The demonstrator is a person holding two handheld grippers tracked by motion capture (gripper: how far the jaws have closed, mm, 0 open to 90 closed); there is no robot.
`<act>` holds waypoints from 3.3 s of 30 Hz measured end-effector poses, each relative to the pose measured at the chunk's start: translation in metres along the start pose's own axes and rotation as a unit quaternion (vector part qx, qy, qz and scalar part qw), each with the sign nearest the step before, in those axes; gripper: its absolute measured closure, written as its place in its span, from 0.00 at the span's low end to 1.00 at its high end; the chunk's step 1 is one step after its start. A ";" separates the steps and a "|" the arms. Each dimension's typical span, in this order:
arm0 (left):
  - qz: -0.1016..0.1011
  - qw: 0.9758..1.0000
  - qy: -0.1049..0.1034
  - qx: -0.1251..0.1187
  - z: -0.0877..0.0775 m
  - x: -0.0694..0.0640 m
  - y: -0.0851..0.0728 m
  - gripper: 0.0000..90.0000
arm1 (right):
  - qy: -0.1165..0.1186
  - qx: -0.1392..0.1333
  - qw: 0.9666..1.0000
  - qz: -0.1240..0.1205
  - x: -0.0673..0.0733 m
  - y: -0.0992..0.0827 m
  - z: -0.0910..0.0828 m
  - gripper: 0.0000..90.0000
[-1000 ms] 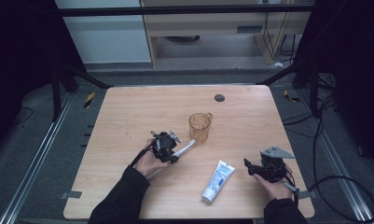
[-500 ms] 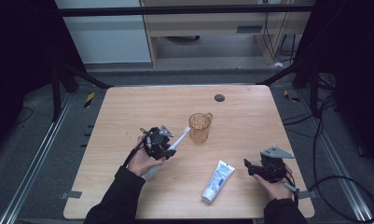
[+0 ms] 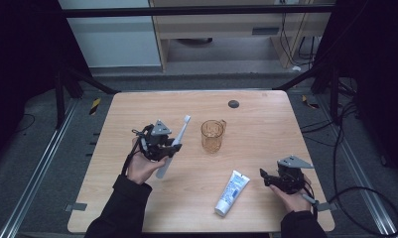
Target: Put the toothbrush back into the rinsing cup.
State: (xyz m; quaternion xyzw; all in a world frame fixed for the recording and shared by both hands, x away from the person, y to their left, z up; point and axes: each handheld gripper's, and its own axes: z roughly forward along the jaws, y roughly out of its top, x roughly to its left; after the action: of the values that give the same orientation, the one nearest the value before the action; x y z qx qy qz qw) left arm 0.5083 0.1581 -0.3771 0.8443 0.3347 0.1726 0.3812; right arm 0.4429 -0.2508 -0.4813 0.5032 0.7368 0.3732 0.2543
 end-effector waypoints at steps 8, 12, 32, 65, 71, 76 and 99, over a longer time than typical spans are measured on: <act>-0.013 0.998 0.021 -0.052 -0.006 0.005 0.014 0.75 | 0.000 0.000 1.000 0.002 0.000 0.000 0.000 0.29; -0.020 0.996 0.034 -0.083 -0.005 0.006 0.024 0.75 | -0.001 0.000 1.000 0.003 0.000 0.000 0.000 0.29; -0.071 0.973 0.099 -0.194 0.016 0.010 0.051 0.75 | 0.000 -0.003 1.000 0.005 -0.001 -0.001 0.001 0.29; -0.089 0.947 0.125 -0.284 0.055 -0.017 0.092 0.75 | 0.004 -0.008 1.000 0.015 -0.005 -0.002 0.000 0.29; -0.085 0.947 0.119 -0.287 0.061 -0.021 0.093 0.75 | 0.004 -0.008 1.000 0.016 -0.005 -0.002 0.001 0.29; -0.083 0.948 0.112 -0.288 0.070 -0.024 0.093 0.75 | 0.004 -0.009 1.000 0.016 -0.005 -0.002 0.001 0.29; -0.073 0.955 0.100 -0.269 0.099 -0.030 0.065 0.75 | 0.002 -0.006 1.000 0.013 -0.006 -0.002 0.000 0.29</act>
State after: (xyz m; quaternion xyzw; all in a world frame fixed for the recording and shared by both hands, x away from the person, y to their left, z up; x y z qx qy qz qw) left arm 0.5689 0.0529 -0.3928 0.6623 0.3731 0.3113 0.5704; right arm 0.4441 -0.2564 -0.4833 0.5104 0.7287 0.3812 0.2513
